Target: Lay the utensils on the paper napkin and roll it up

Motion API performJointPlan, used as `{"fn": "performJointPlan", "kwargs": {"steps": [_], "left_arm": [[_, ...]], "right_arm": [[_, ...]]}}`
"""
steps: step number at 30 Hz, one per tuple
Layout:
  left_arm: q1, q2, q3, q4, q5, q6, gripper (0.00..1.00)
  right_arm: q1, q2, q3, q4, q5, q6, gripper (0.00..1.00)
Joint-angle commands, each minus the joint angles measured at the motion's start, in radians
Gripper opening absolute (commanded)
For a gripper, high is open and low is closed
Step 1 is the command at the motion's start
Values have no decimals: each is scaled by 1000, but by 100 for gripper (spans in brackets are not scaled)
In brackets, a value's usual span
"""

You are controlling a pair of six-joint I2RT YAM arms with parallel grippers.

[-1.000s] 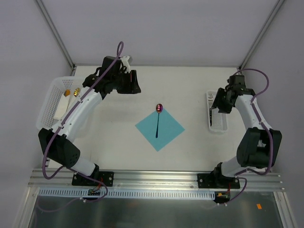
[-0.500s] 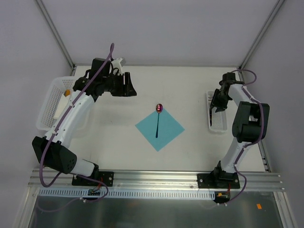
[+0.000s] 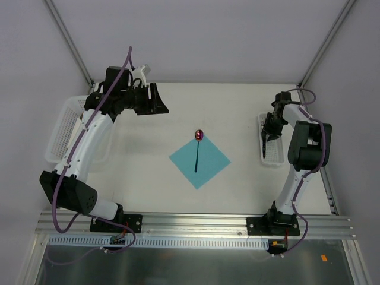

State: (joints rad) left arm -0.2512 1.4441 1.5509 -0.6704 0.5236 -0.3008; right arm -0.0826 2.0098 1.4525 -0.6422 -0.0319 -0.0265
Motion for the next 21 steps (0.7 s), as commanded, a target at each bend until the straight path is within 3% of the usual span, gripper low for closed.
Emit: {"fn": "performJointPlan", "kwargs": {"steps": [1,6,15,17,19,21], "left_arm": [[20,22,23,0,75,-38,54],[33,32,20,-1,87,-46,55],[39,35,26,-1,82,-18,56],[43,30,32,-1,47,2,59],[46,27,44,-1,12,40,71],[50,16,51,-1,-42,77,77]], "right_arm": [[-13,29,37,-2,24,-24,34],[-16,30,42,-7,69,-36,21],[-14,-22,52,-23,8,-52,1],[-11,-40,89,-60,6,-70,0],[-2,-89,109,-114,26,-82,0],[3,-140,115,-141,26,-89,0]]}}
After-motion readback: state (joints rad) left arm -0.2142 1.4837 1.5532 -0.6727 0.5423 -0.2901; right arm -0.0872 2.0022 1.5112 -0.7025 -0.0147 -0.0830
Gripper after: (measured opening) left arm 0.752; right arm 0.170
